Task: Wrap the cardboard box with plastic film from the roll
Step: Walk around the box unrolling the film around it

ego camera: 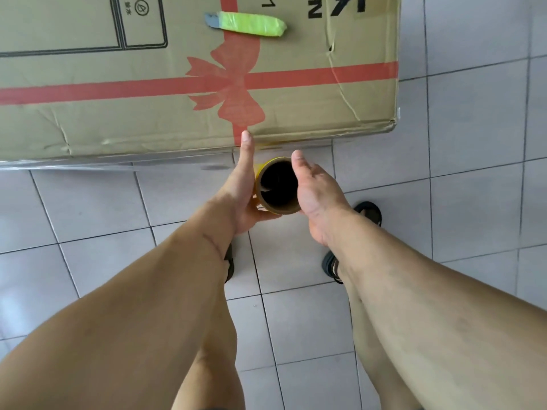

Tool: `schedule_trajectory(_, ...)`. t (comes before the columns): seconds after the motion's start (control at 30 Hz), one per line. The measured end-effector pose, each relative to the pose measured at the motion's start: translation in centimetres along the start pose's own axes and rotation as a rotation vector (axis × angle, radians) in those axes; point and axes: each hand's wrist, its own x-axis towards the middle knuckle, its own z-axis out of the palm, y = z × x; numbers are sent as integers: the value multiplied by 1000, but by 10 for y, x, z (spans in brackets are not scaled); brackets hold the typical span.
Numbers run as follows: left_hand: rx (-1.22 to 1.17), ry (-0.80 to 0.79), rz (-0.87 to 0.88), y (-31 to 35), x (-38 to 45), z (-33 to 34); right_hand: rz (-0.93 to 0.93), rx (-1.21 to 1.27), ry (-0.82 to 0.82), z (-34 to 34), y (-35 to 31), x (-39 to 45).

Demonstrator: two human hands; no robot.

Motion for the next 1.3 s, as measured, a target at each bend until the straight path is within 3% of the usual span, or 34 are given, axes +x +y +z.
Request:
schedule_trajectory(0.1,-64,3,-13,-12,1,15,-41,-10,8,-8,0,1)
schedule_trajectory(0.23,13,252,130,-11,6,31,-42,-14,-5,-18,-2,7)
schedule_trajectory(0.47,-71,-13,16,-5,6,45,-28,-8,0,-40,-6,9)
schedule_trajectory(0.57,-27,27,-2,-10,3,63,-70,-37,14,-53,-5,13)
schedule_trajectory(0.73,42,189,131,-8,7,79,-15,-56,-12,-65,-9,16)
schedule_trajectory(0.97,-33,-3,11,-6,17,93,-32,-130,-63,-92,-7,26)
schedule_trajectory(1.17,-64,187,93,-12,25,115,-5,-111,-71,-103,-5,30)
schedule_trajectory(1.3,-104,59,95,-4,26,120,-20,-72,-66,-113,-9,35)
